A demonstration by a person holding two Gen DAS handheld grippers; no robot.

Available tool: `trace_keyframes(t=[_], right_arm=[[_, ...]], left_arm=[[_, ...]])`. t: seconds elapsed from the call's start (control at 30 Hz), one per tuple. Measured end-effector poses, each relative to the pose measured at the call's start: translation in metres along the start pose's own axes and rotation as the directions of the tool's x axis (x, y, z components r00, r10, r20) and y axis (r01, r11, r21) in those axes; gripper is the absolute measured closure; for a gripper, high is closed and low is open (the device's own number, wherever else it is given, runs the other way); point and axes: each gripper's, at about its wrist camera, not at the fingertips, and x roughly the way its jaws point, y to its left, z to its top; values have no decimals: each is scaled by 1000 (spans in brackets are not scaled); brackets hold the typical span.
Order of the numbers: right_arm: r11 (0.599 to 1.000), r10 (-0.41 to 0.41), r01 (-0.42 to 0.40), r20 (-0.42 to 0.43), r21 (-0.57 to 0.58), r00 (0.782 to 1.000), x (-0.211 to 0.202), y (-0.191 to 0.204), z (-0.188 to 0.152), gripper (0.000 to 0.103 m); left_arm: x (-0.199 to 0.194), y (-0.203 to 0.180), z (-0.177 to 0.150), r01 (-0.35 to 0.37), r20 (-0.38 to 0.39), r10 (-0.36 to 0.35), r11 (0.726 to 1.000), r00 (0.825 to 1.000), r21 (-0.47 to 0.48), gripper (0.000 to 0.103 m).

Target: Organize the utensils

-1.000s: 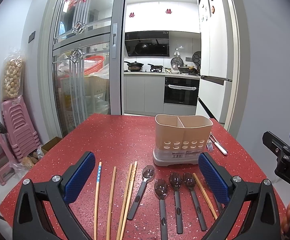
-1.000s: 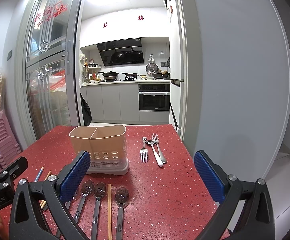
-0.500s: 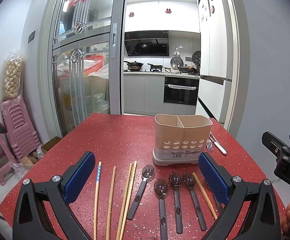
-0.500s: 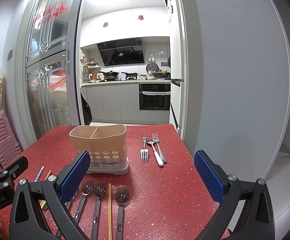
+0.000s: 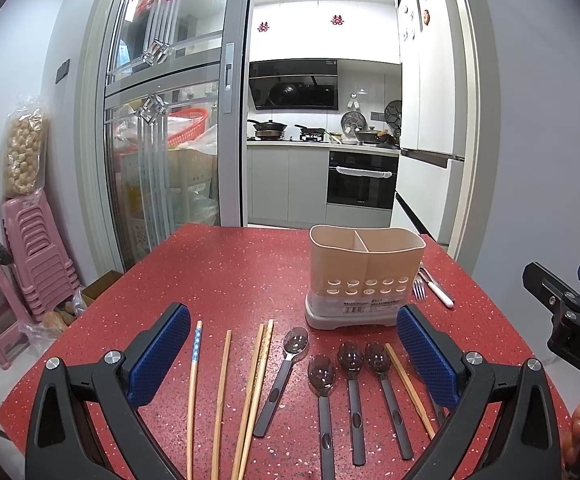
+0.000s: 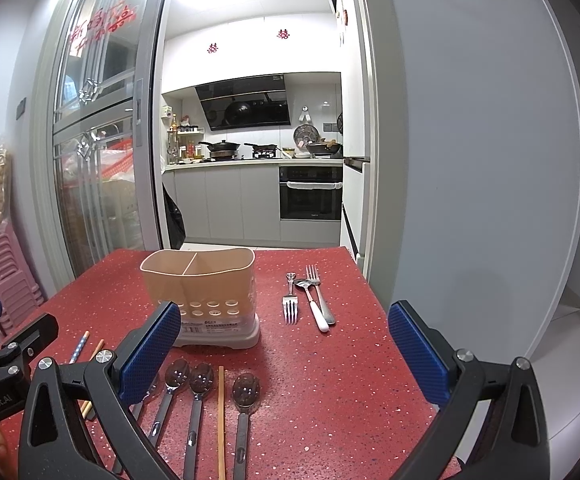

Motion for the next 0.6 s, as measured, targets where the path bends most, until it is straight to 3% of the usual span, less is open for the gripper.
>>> trace_keyframes(t=[0.43,0.6], right_arm=[[1000,2,-2,-5,1,1000,1,-1,0,0],[997,75,-73,-91,21,993,17,-6,0,0]], left_arm=[[4,-1,-1,-16,-13,16,1000,1000,9,0],[23,9,-9,14,-123,-17,1000,992,-27,0]])
